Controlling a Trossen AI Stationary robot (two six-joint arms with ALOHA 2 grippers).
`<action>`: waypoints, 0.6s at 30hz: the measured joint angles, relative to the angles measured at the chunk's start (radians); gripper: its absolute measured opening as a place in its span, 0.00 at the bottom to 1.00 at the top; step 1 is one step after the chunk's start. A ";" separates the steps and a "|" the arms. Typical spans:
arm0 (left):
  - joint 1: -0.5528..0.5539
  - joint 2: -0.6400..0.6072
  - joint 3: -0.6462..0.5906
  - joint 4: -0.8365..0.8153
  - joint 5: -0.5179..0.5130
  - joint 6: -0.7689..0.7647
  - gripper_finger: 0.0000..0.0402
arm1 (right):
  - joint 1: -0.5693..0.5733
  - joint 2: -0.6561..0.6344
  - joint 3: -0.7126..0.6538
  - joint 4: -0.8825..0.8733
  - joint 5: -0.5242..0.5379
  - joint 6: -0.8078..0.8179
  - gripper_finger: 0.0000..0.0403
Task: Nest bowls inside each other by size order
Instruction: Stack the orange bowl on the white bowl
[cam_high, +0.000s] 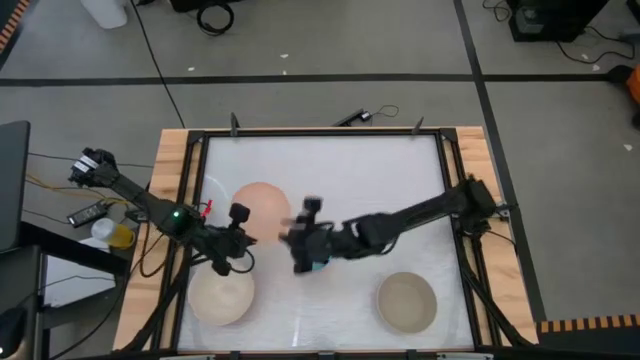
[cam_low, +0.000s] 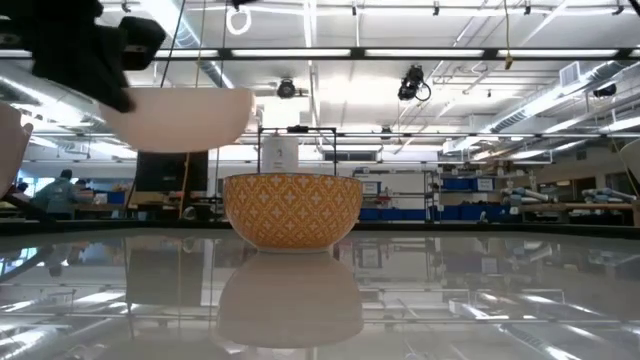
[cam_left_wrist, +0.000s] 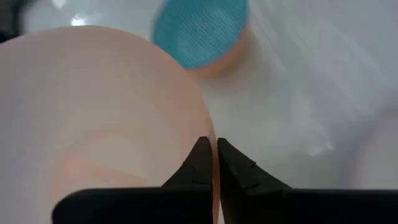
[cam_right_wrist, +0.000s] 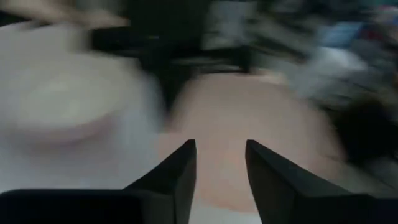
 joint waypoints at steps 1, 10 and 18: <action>-0.012 0.002 0.023 -0.055 0.012 -0.025 0.01 | 0.006 -0.025 0.000 -0.015 0.052 0.009 0.38; -0.253 0.008 0.194 -0.245 0.077 -0.352 0.01 | 0.026 -0.231 -0.111 -0.266 0.121 0.291 0.38; -0.595 0.131 0.210 -0.115 0.089 -0.694 0.01 | 0.055 -0.303 -0.393 -0.175 0.112 0.506 0.38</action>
